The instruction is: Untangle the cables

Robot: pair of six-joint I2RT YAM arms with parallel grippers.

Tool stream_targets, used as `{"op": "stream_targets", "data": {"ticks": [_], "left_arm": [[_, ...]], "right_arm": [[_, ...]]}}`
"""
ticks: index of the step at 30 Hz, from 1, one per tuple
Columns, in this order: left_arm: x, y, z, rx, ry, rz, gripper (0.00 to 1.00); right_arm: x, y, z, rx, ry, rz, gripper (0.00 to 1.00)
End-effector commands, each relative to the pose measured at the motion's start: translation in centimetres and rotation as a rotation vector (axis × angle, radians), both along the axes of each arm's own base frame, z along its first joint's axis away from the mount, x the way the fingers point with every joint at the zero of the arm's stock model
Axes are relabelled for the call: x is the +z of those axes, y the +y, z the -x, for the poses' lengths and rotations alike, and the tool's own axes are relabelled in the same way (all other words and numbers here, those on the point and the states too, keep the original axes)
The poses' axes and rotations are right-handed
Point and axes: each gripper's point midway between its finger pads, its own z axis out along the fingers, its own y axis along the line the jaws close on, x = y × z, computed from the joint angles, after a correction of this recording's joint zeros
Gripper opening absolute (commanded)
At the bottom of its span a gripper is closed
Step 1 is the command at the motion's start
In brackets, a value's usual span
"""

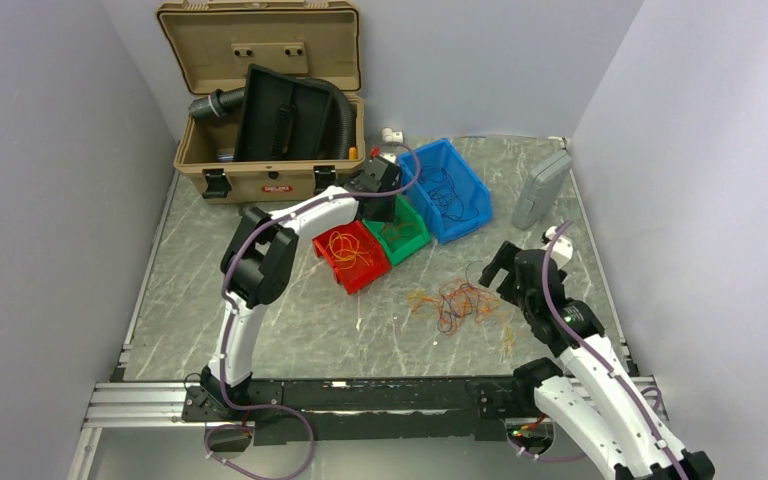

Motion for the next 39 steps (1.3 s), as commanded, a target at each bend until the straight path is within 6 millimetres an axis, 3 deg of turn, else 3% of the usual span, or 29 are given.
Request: {"op": "stream_targets", "data": {"ticks": [1,6,16,20,21,25,26,28,29,31,33,36,39], "left_arm": [[7.2,-1.1,-0.4,-0.086,-0.127,0.075,0.46],[11.5,-2.7,1.2,-0.256,-0.18,0.157,0.71],[19.2,-3.8,6.3,-0.461,-0.261,0.335,0.83],[22.1,-3.4,8.8,-0.534,-0.303,0.389,0.84],[22.6,-3.2,9.5,-0.551,-0.307,0.401,0.84],[22.4,-2.6,12.5,-0.609,-0.285,0.443,0.84],[22.2,-2.4,13.3,-0.62,-0.278,0.451,0.84],[21.5,-2.0,14.7,-0.634,-0.266,0.452,0.84],[21.0,-1.7,15.3,-0.635,-0.262,0.447,0.85],[20.1,-1.3,16.6,-0.646,-0.25,0.437,0.85],[19.0,-1.1,17.8,-0.653,-0.232,0.427,0.85],[17.4,-1.0,19.4,-0.665,-0.206,0.416,0.84],[15.7,-1.1,20.5,-0.671,-0.175,0.397,0.84]], "right_arm": [[-2.7,2.5,0.6,0.06,0.078,-0.121,0.95],[-5.3,3.0,1.1,0.054,0.158,-0.144,0.86],[-8.5,6.3,0.3,0.198,0.193,-0.206,0.58],[-7.7,10.2,0.1,0.406,0.181,-0.229,0.44],[-7.3,11.2,0.1,0.442,0.179,-0.226,0.36],[-5.6,16.2,1.2,0.612,0.17,-0.255,0.18],[-5.2,17.1,1.5,0.642,0.176,-0.266,0.18],[-4.1,18.1,1.9,0.665,0.17,-0.287,0.26],[-3.6,18.1,2.0,0.662,0.163,-0.292,0.4],[-2.6,17.2,1.8,0.626,0.14,-0.272,0.82],[-1.8,15.6,1.5,0.567,0.114,-0.227,0.91],[-1.2,12.3,1.1,0.423,0.106,-0.14,0.96],[-1.5,10.1,2.0,0.368,0.134,-0.083,1.0]]}}
